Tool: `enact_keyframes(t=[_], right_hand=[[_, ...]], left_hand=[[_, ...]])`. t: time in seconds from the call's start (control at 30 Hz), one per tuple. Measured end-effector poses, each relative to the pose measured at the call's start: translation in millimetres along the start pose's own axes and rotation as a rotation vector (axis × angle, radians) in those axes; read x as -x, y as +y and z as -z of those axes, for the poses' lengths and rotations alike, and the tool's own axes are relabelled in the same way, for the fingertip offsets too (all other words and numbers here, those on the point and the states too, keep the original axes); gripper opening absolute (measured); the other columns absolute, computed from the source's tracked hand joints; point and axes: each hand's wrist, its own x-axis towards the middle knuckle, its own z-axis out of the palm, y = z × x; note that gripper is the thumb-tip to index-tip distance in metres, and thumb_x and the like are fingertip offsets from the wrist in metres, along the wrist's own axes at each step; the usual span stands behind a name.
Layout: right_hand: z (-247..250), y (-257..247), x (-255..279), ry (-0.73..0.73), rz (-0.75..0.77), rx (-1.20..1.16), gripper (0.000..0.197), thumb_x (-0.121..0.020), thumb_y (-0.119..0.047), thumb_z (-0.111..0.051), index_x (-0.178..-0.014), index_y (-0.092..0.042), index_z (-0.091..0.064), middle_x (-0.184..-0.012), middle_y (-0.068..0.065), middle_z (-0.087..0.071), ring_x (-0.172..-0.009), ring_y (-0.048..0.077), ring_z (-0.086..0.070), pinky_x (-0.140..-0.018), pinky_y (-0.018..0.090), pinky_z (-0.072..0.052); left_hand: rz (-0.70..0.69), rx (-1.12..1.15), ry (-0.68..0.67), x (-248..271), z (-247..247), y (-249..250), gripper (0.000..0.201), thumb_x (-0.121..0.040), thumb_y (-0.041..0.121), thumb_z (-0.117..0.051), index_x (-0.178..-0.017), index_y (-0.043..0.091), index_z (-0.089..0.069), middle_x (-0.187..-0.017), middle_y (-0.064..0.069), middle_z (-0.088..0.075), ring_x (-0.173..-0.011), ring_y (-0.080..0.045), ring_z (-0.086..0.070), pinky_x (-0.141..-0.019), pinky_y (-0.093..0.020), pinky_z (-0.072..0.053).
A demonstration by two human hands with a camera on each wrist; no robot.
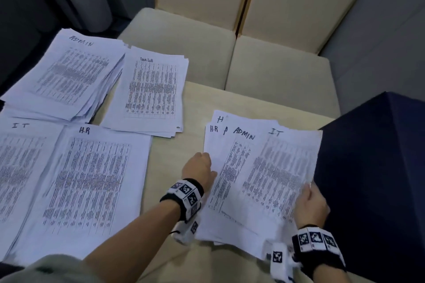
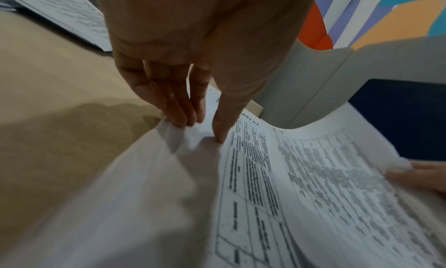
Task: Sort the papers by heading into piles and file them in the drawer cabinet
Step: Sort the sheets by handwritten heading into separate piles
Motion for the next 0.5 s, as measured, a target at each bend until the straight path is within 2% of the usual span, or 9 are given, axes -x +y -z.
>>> enact_keyframes(t=[0.07, 0.1, 0.17, 0.2, 0.3, 0.37, 0.43, 0.47, 0.5], right_hand=[[4.8, 7.1, -2.3, 0.015, -0.041, -0.153, 0.028, -0.097, -0.009, -0.050, -0.119, -0.006, -0.068, -0.107, 0.018, -0.070, -0.098, 0.036, -0.064, -0.088, 0.036, -0.049], [6.8, 10.0, -4.0, 0.006, -0.086, -0.232, 0.026, -0.093, -0.005, -0.052, -0.112, -0.009, -0.070, -0.102, 0.014, -0.070, -0.094, 0.033, -0.064, -0.082, 0.034, -0.052], [11.0, 9.3, -4.5, -0.017, -0.198, -0.390, 0.021, -0.086, 0.003, -0.052, -0.092, -0.009, -0.068, -0.088, 0.010, -0.067, -0.082, 0.027, -0.061, -0.069, 0.029, -0.048], [12.9, 8.0, -3.4, -0.039, -0.245, -0.476, 0.021, -0.085, 0.007, -0.052, -0.085, -0.009, -0.065, -0.083, 0.010, -0.064, -0.078, 0.025, -0.059, -0.066, 0.028, -0.047], [15.6, -2.0, -1.0, -0.148, -0.318, -0.681, 0.024, -0.084, 0.013, -0.052, -0.076, -0.008, -0.060, -0.075, 0.008, -0.059, -0.067, 0.019, -0.056, -0.062, 0.028, -0.046], [8.4, -7.8, -5.9, -0.247, -0.339, -0.762, 0.027, -0.083, 0.014, -0.051, -0.070, -0.008, -0.062, -0.073, 0.009, -0.061, -0.070, 0.020, -0.057, -0.064, 0.029, -0.047], [-5.0, -14.0, -7.5, -0.343, -0.347, -0.823, 0.032, -0.083, 0.013, -0.050, -0.068, -0.010, -0.067, -0.081, 0.011, -0.065, -0.080, 0.026, -0.060, -0.076, 0.033, -0.048], [-12.5, -20.2, -4.6, -0.384, -0.343, -0.813, 0.030, -0.085, 0.012, -0.050, -0.069, -0.009, -0.067, -0.084, 0.013, -0.065, -0.081, 0.027, -0.060, -0.077, 0.033, -0.047], [-20.9, -28.0, 0.6, -0.428, -0.331, -0.812, 0.028, -0.088, 0.010, -0.050, -0.072, -0.008, -0.064, -0.082, 0.014, -0.063, -0.077, 0.024, -0.060, -0.073, 0.029, -0.047]], left_hand=[[0.000, -0.009, 0.025, 0.7, -3.3, 2.8, 0.032, -0.091, 0.036, -0.060, -0.112, 0.012, -0.052, -0.115, -0.006, -0.053, -0.102, -0.024, -0.056, -0.087, -0.034, -0.050], [-0.001, -0.012, 0.037, 1.3, -5.0, 5.1, 0.037, -0.091, 0.039, -0.060, -0.114, 0.012, -0.051, -0.116, -0.006, -0.053, -0.102, -0.024, -0.056, -0.088, -0.036, -0.050], [0.006, -0.029, 0.062, 2.4, -8.3, 10.7, 0.049, -0.090, 0.049, -0.060, -0.118, 0.011, -0.049, -0.117, -0.007, -0.050, -0.104, -0.025, -0.053, -0.089, -0.038, -0.050], [0.007, -0.012, 0.082, 3.2, -9.8, 14.0, 0.052, -0.089, 0.052, -0.059, -0.119, 0.011, -0.049, -0.117, -0.007, -0.050, -0.105, -0.024, -0.053, -0.090, -0.039, -0.049], [-0.066, 0.212, 0.119, 6.5, -7.3, 25.9, 0.052, -0.092, 0.056, -0.053, -0.120, 0.012, -0.054, -0.116, -0.003, -0.055, -0.104, -0.020, -0.057, -0.091, -0.037, -0.049], [-0.113, 0.360, 0.113, 10.8, 3.2, 30.1, 0.056, -0.092, 0.059, -0.052, -0.122, 0.012, -0.056, -0.114, 0.000, -0.059, -0.101, -0.017, -0.059, -0.088, -0.036, -0.051], [-0.124, 0.502, 0.099, 15.9, 19.1, 25.0, 0.041, -0.093, 0.051, -0.056, -0.111, 0.015, -0.061, -0.102, 0.002, -0.065, -0.088, -0.014, -0.062, -0.077, -0.031, -0.051], [-0.123, 0.594, 0.082, 18.2, 27.3, 17.8, 0.028, -0.094, 0.044, -0.058, -0.101, 0.017, -0.063, -0.092, 0.004, -0.067, -0.078, -0.011, -0.062, -0.069, -0.028, -0.049], [-0.120, 0.685, 0.066, 20.4, 36.7, 8.0, 0.018, -0.096, 0.036, -0.060, -0.094, 0.018, -0.063, -0.084, 0.006, -0.066, -0.070, -0.006, -0.061, -0.064, -0.023, -0.047]])
